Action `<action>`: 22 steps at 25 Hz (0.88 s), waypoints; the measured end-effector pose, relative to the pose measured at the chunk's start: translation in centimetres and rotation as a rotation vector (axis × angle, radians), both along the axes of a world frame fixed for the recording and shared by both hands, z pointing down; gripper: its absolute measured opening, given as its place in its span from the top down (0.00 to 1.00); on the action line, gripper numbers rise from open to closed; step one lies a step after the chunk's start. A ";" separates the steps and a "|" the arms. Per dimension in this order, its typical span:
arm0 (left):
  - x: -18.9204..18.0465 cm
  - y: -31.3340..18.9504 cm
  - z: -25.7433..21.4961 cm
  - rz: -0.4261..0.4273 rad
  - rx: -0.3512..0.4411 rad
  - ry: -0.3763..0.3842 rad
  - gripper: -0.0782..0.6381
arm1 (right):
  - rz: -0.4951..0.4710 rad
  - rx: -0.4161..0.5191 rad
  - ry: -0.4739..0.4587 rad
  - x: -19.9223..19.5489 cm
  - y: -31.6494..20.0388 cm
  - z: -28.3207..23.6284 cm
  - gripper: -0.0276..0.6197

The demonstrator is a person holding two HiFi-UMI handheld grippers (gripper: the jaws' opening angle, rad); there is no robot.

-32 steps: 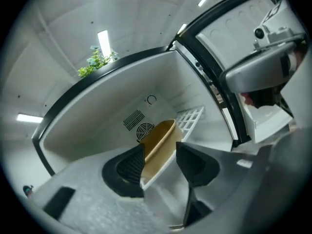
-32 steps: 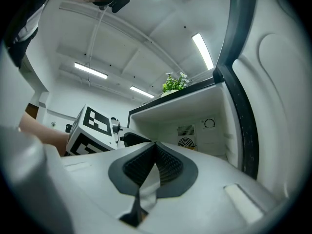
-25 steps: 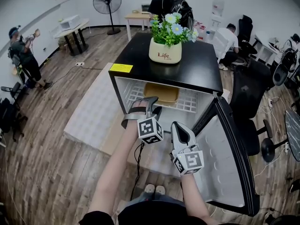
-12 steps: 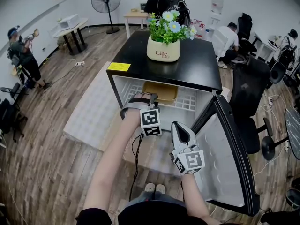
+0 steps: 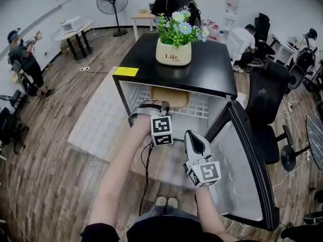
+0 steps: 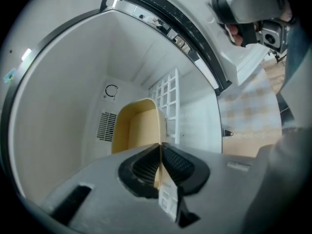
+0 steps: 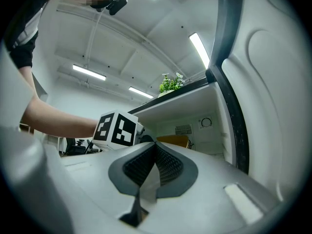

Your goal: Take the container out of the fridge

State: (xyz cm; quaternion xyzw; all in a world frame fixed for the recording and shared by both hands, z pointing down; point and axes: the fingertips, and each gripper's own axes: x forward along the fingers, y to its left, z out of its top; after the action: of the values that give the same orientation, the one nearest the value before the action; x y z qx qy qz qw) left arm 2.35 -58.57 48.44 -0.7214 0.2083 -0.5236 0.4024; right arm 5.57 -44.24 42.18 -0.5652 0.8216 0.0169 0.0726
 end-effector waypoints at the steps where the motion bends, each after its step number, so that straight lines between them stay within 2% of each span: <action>1: 0.0 0.2 0.0 0.002 -0.005 0.004 0.85 | 0.002 0.000 -0.001 0.0 0.0 0.0 0.95; 4: -0.1 0.9 0.0 0.003 -0.035 0.042 0.86 | 0.002 -0.001 -0.001 0.0 0.2 0.1 0.95; 8: 0.0 2.4 -0.5 0.000 -0.082 0.178 0.86 | 0.010 -0.004 0.003 0.0 0.4 0.3 0.95; 14: -0.3 5.3 -1.9 -0.022 -0.116 0.452 0.86 | 0.046 -0.011 0.005 0.5 0.9 0.7 0.95; 22: -2.5 9.2 -2.9 -0.117 -0.187 0.905 0.86 | 0.101 -0.027 0.011 1.4 1.4 1.5 0.95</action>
State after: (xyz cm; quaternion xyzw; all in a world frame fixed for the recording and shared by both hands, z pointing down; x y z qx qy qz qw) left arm -0.13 -49.41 45.55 -0.8976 0.3551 -0.1946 0.1742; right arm 6.92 -42.80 43.66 -0.6068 0.7925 0.0126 0.0594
